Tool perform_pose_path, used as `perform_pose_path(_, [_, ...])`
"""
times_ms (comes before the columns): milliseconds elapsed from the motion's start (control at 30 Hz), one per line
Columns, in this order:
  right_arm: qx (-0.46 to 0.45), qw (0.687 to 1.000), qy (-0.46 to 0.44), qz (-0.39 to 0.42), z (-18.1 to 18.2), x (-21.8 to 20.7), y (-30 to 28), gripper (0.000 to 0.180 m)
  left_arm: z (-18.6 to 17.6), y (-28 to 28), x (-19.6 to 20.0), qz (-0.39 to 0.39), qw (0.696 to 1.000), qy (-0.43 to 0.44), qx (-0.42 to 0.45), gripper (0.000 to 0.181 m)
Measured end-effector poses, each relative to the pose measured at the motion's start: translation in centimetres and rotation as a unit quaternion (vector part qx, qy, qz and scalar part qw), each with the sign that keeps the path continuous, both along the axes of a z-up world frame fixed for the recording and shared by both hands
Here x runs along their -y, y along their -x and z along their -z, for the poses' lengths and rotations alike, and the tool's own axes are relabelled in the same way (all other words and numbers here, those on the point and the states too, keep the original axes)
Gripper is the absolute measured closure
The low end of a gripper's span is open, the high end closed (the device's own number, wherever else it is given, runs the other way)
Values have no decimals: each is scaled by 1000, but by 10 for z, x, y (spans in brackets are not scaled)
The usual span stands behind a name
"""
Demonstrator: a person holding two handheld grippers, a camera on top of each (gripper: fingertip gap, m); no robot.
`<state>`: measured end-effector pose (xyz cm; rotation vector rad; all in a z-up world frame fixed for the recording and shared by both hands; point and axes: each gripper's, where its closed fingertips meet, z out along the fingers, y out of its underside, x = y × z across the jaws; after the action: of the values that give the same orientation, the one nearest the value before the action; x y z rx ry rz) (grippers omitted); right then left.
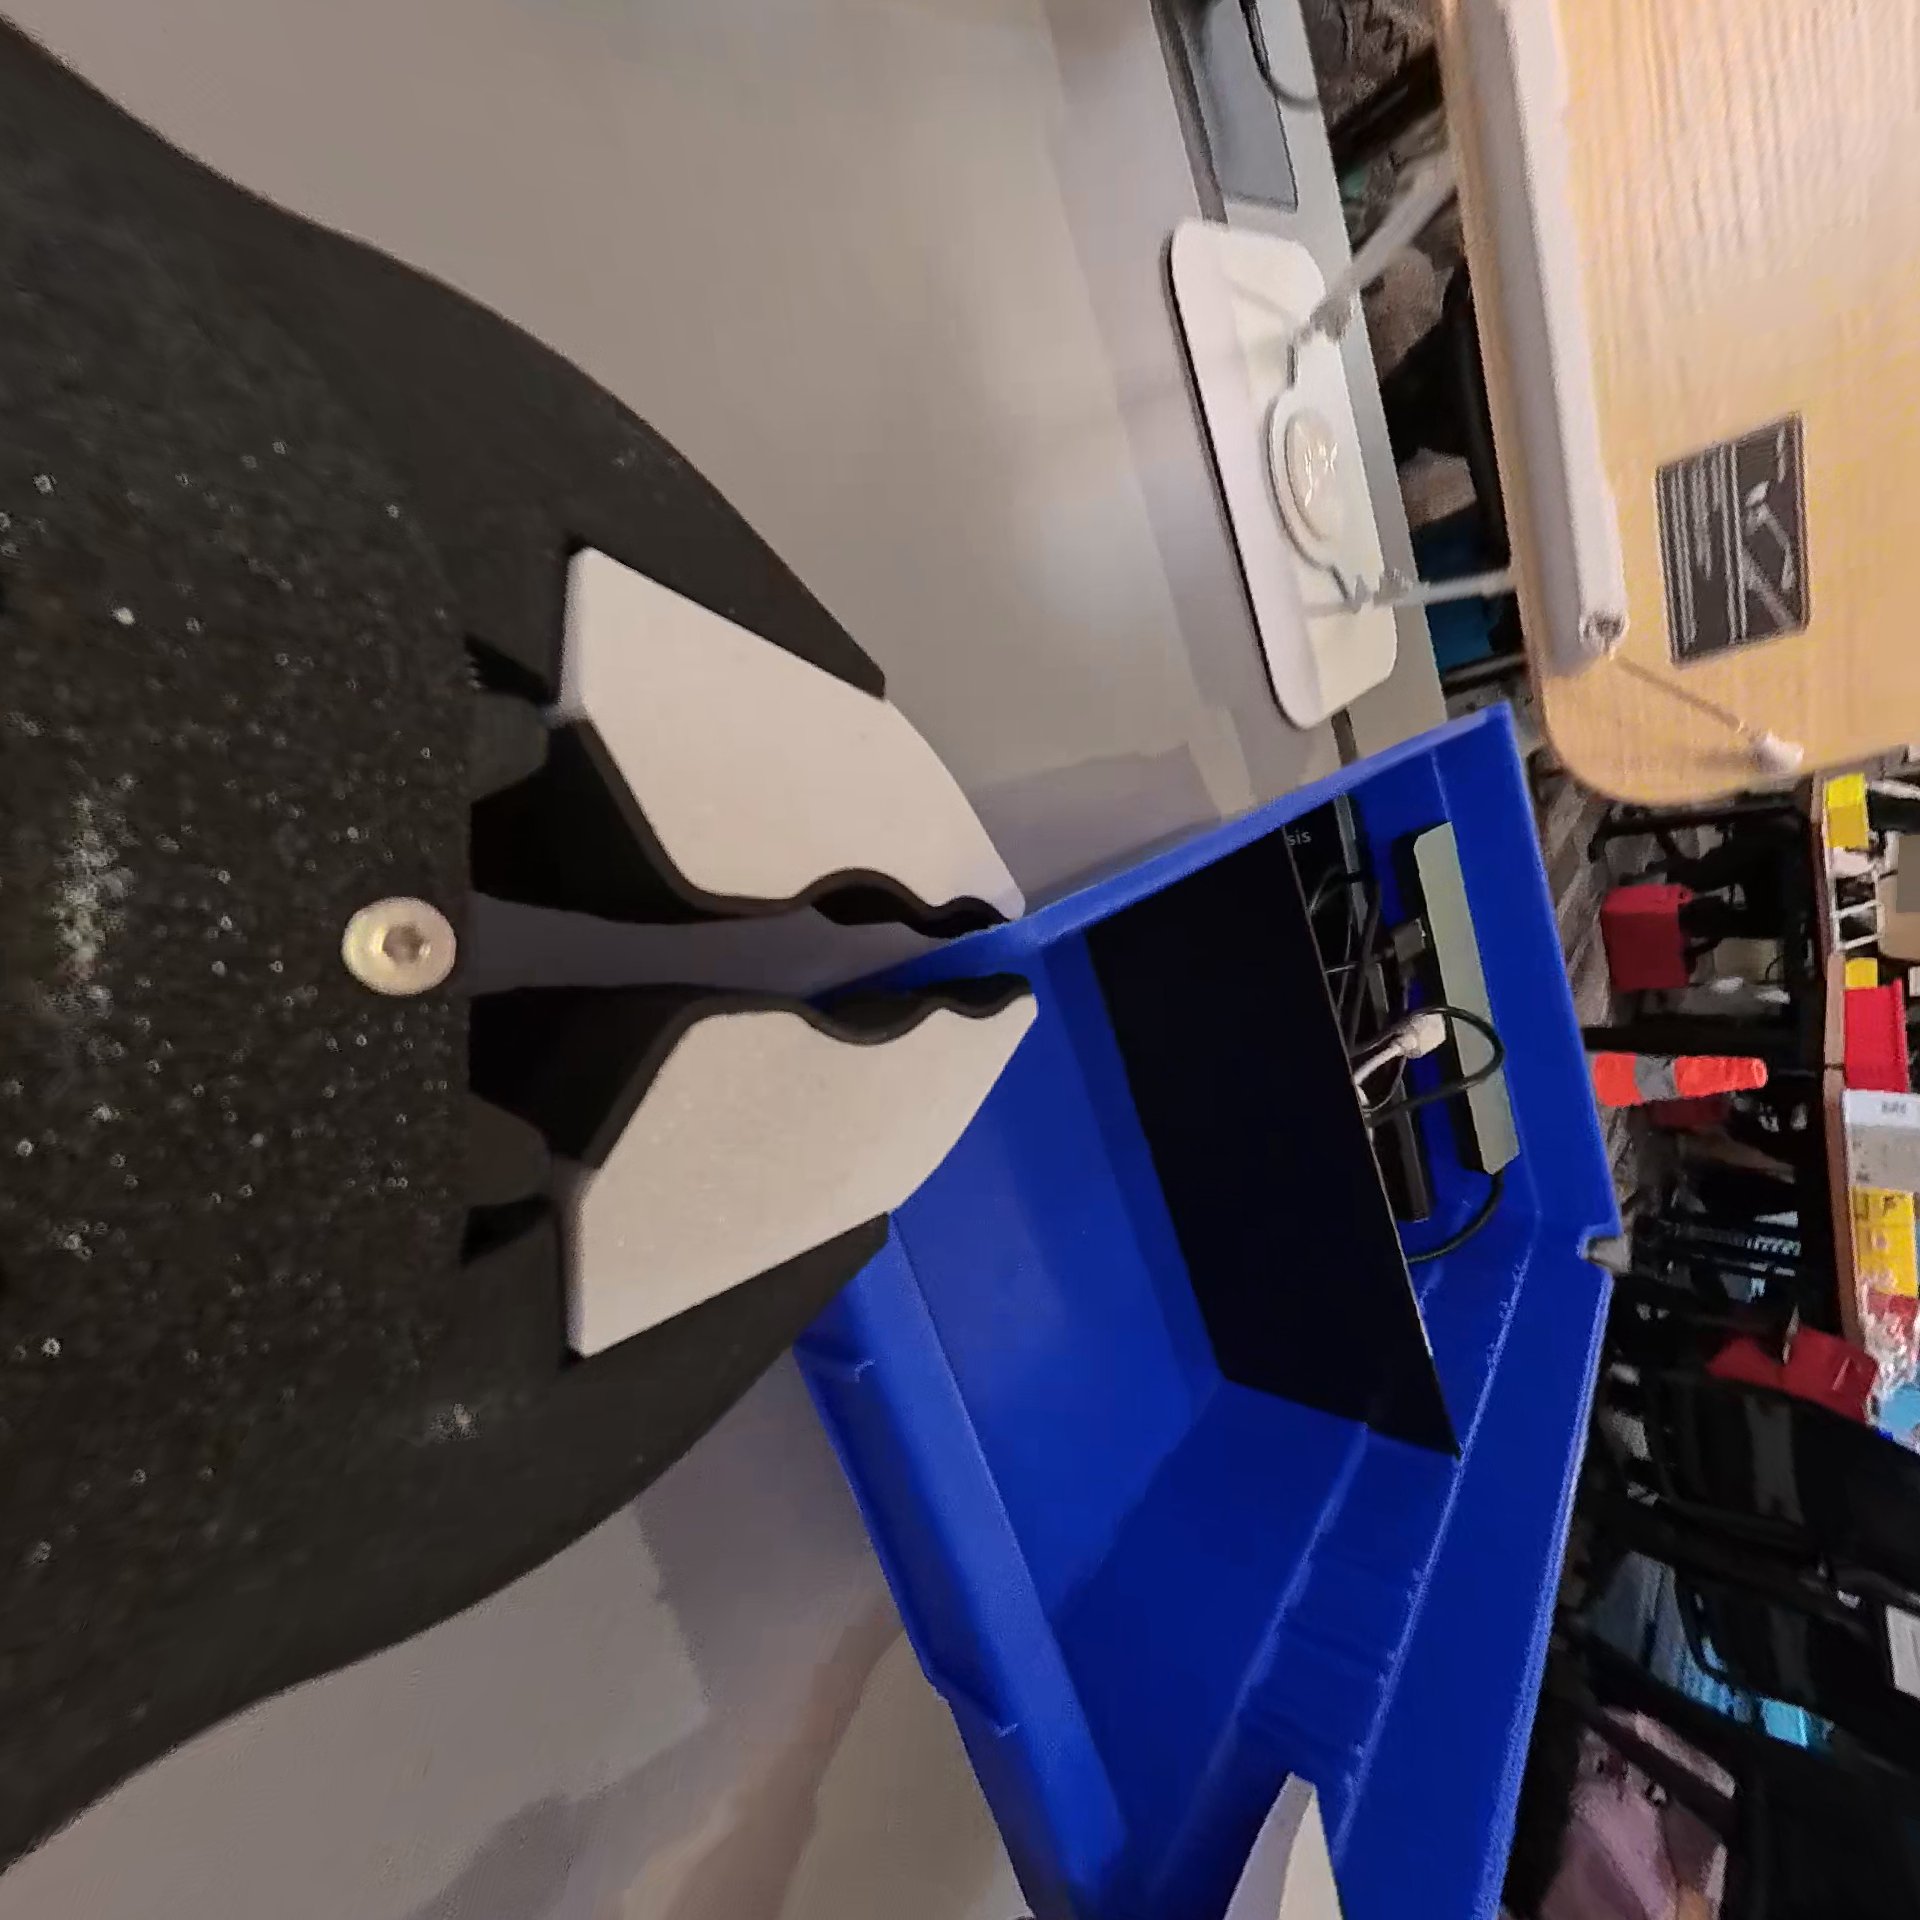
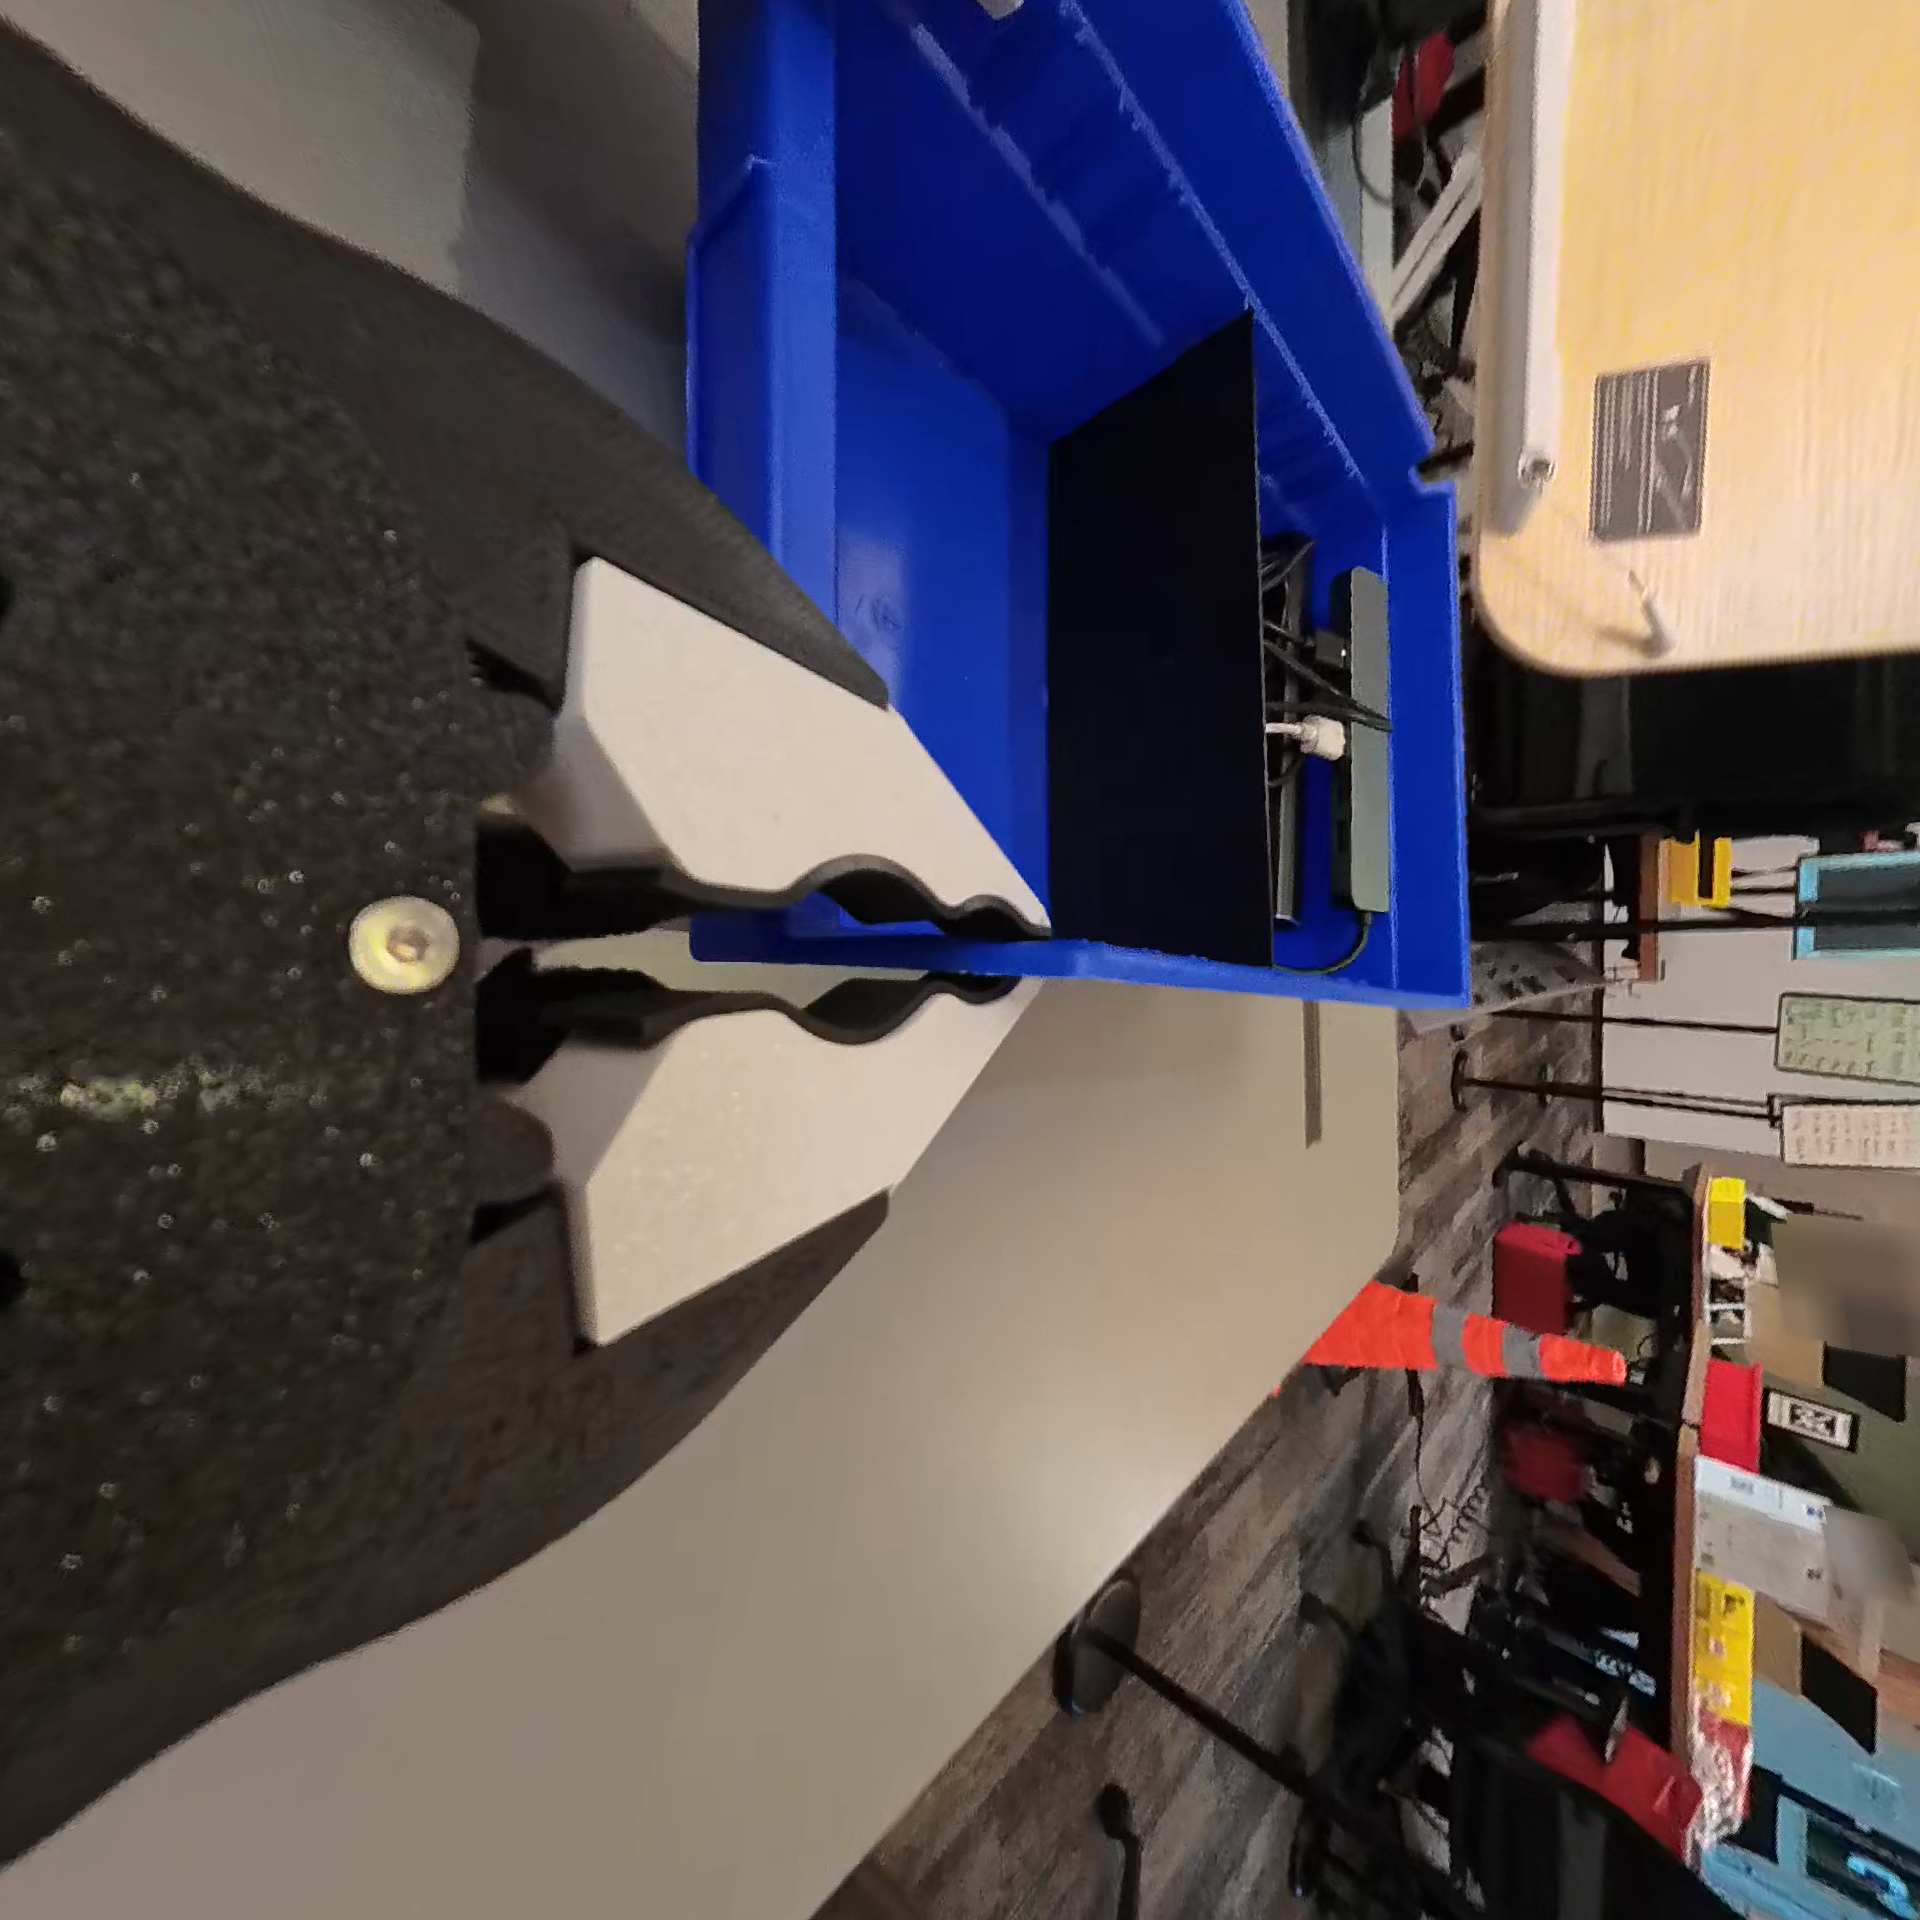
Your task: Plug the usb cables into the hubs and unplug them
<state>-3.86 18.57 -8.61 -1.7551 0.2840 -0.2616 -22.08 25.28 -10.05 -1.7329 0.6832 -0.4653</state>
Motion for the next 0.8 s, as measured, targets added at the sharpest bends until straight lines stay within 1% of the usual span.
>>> perform_pose_path(33, [-2, 1000, -3, -9, -1, -6, 8, 178, -2, 10, -2, -10, 1000, -5, -1, 174])
perform_pose_path(200, [-3, 998, -14, -58, -4, -36, 58, 178, -10, 66, -14, -71, 997, -27, -12, 175])
perform_pose_path(333, [5, 995, -15, -95, -1, -55, 100, 178, -9, 110, -25, -112, 993, -30, -21, 175])
perform_pose_path(433, [28, 991, 1, -128, 8, -65, 130, 176, -1, 139, -32, -141, 990, -15, -26, 176])
perform_pose_path(500, [25, 989, 21, -144, 20, -67, 144, 176, 6, 153, -36, -149, 988, -9, -30, 176])
perform_pose_path(600, [-10, 984, 45, -170, 33, -68, 157, 174, 13, 164, -40, -140, 988, -19, -61, 175])
perform_pose_path(667, [-39, 983, 62, -171, 37, -69, 158, 173, 20, 163, -36, -107, 991, 6, -74, 174])
perform_pose_path(700, [-40, 980, 66, -181, 37, -69, 158, 172, 20, 159, -32, -77, 994, 18, -69, 169])
perform_pose_path(733, [-37, 978, 70, -193, 37, -68, 159, 172, 18, 157, -26, -46, 997, 27, -60, 157])
perform_pose_path(767, [-38, 975, 71, -207, 37, -67, 160, 169, 9, 161, -24, -32, 998, 21, -44, 153])
perform_pose_path(800, [-46, 972, 65, -221, 34, -65, 161, 163, -6, 171, -24, -30, 999, -1, -19, 153])
